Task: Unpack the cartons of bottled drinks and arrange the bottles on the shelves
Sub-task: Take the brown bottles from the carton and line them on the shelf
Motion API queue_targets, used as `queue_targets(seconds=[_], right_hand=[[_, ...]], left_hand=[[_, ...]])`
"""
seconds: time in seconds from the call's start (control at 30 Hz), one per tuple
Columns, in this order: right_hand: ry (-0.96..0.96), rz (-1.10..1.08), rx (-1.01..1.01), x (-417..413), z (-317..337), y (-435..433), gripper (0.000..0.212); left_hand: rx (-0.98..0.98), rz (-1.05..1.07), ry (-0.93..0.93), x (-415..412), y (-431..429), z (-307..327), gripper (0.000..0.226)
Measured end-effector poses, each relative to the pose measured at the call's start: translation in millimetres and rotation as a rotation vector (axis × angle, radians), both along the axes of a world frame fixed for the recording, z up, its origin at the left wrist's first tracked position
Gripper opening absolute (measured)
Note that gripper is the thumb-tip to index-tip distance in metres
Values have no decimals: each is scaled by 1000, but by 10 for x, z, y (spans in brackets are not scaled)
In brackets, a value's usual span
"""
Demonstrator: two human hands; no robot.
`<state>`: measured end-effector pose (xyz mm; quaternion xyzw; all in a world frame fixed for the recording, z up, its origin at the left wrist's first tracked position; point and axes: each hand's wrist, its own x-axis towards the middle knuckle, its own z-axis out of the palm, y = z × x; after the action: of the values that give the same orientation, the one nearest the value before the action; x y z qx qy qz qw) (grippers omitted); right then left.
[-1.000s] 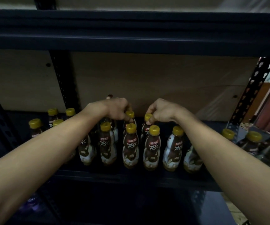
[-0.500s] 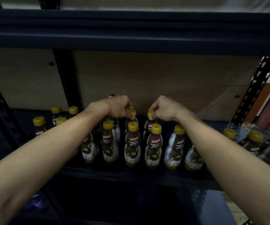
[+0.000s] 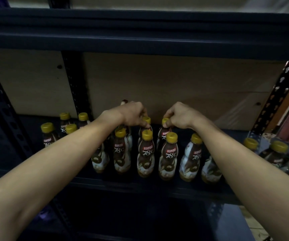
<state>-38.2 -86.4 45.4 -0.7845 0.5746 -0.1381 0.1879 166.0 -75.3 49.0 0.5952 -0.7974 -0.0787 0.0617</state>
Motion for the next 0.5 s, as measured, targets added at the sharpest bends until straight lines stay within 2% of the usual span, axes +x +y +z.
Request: queue_targets(seconds=[0.1, 0.27, 0.4, 0.5], right_hand=[[14, -1, -8, 0, -3, 2, 23], [35, 4, 4, 39, 38, 22, 54], [-18, 61, -83, 125, 62, 60, 46], [-57, 120, -128, 243, 62, 102, 44]], left_hand=[[13, 2, -7, 6, 6, 4, 40], [28, 14, 95, 189, -5, 86, 53], [31, 67, 45, 401, 29, 228, 61], [83, 104, -36, 525, 36, 214, 54]])
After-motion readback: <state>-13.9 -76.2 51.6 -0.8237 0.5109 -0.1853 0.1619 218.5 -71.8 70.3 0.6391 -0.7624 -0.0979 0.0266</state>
